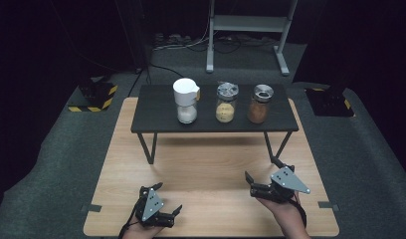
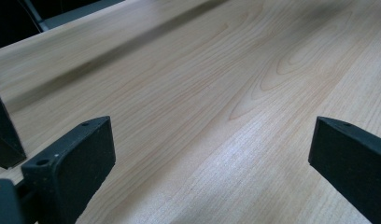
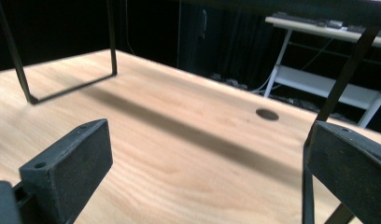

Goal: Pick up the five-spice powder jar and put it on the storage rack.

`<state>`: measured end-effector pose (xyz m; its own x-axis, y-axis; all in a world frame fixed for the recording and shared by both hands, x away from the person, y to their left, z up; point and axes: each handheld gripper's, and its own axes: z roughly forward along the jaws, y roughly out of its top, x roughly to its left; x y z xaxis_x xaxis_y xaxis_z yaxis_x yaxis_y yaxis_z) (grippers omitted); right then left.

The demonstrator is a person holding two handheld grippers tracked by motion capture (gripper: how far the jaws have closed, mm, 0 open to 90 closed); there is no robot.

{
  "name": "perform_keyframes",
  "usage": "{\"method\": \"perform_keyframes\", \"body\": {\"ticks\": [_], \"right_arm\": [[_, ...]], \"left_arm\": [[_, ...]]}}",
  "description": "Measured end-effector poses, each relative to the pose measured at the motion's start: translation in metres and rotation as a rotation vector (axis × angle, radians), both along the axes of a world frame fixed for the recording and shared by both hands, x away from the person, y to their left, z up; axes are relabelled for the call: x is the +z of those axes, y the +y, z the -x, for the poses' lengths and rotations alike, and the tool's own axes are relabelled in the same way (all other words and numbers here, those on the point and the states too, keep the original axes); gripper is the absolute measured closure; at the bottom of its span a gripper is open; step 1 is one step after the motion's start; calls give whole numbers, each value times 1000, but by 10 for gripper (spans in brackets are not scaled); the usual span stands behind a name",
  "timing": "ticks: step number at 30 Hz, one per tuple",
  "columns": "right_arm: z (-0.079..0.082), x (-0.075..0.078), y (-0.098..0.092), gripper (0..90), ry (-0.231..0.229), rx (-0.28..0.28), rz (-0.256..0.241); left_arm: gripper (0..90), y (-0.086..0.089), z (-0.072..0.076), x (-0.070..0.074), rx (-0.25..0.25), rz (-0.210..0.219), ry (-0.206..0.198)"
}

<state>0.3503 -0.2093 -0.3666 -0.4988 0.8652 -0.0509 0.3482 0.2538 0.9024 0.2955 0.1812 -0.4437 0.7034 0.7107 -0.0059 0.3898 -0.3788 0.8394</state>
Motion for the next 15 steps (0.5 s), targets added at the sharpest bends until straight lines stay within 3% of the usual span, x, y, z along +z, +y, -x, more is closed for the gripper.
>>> {"method": "perform_keyframes", "body": {"ticks": [15], "right_arm": [[16, -44, 1, 0, 94, 20, 81]], "left_arm": [[8, 0, 0, 0, -1, -1, 1]]}}
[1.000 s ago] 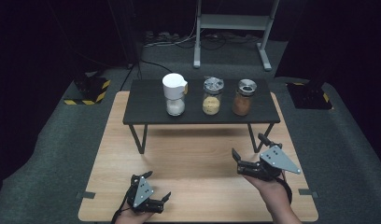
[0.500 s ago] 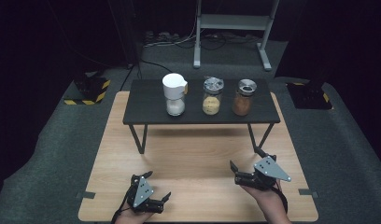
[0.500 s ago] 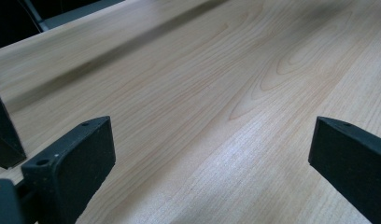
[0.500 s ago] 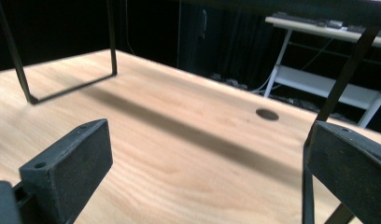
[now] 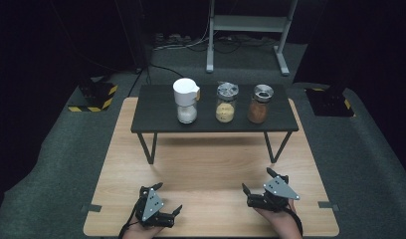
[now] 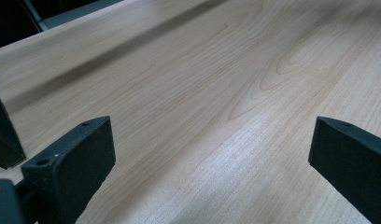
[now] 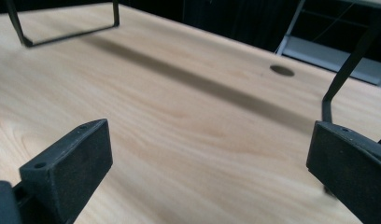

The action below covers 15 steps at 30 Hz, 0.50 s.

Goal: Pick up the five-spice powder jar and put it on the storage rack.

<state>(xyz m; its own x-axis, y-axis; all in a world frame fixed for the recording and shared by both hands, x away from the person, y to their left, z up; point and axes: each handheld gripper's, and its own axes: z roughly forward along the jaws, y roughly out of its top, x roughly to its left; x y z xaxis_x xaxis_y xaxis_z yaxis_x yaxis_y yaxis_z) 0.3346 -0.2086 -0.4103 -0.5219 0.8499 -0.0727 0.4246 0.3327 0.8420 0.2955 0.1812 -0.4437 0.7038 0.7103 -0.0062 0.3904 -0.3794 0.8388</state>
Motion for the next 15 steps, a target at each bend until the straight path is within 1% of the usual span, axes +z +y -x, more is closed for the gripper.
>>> {"method": "perform_keyframes", "body": {"ticks": [5, 6, 7, 9, 10, 11, 13, 15], "right_arm": [[6, -16, 1, 0, 44, 14, 50], [6, -16, 1, 0, 44, 14, 50], [7, -21, 2, 0, 56, 25, 65], [8, -24, 2, 0, 65, 31, 74], [9, -25, 4, 0, 67, 40, 103], [10, -25, 4, 0, 58, 45, 101], [10, -25, 5, 0, 61, 50, 111], [11, -25, 7, 0, 61, 61, 133]], "left_arm": [[8, 0, 0, 0, 0, 0, 0], [8, 0, 0, 0, 0, 1, 0], [8, 0, 0, 0, 0, 1, 1], [8, 0, 0, 0, 0, 1, 2], [8, 0, 0, 0, 0, 0, 1], [8, 0, 0, 0, 0, -1, 0], [8, 0, 0, 0, 0, -2, 0], [8, 0, 0, 0, -1, -5, -2]]}}
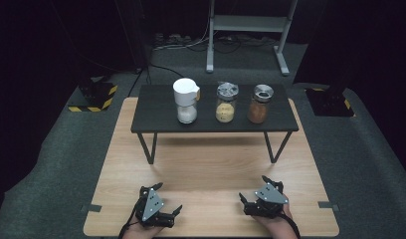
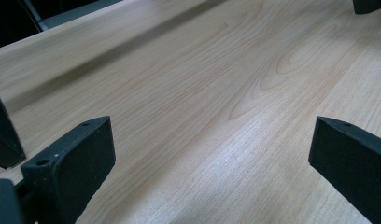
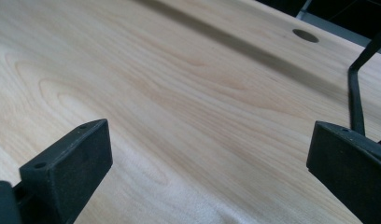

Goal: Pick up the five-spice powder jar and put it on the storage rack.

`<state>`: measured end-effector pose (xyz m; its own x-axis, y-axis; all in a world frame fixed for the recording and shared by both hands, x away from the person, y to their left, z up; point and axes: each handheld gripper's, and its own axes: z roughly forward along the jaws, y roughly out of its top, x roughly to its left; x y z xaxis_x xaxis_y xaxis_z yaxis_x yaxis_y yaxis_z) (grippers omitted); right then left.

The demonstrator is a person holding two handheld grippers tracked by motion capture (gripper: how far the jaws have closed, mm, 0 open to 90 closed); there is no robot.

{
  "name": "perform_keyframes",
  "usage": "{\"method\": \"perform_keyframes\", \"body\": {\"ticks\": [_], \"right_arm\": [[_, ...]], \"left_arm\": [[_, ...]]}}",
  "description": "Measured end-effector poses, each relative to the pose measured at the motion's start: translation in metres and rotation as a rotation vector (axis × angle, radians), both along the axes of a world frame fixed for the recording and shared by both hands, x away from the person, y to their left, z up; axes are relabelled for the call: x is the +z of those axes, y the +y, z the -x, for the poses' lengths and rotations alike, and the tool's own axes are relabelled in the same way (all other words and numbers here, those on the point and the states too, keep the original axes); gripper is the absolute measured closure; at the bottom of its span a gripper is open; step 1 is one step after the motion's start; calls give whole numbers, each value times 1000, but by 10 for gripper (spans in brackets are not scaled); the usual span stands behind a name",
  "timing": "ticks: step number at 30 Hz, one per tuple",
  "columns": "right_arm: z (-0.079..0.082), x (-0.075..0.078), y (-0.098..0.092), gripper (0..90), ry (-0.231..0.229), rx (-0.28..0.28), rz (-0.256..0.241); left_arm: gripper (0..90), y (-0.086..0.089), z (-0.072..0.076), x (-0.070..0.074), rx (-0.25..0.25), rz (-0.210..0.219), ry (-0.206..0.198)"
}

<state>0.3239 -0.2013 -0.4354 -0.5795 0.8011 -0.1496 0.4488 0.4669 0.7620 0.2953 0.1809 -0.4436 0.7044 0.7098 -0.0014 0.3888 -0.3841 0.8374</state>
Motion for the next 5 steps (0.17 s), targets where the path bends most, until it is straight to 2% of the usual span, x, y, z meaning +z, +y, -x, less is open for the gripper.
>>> {"method": "perform_keyframes", "body": {"ticks": [3, 5], "right_arm": [[2, -1, 3, 0, -13, 14, 28], [2, 0, 3, 0, -17, 15, 25]], "left_arm": [[7, 0, 0, 0, 0, 2, 0], [8, 0, 0, 0, 0, 3, 0]]}}
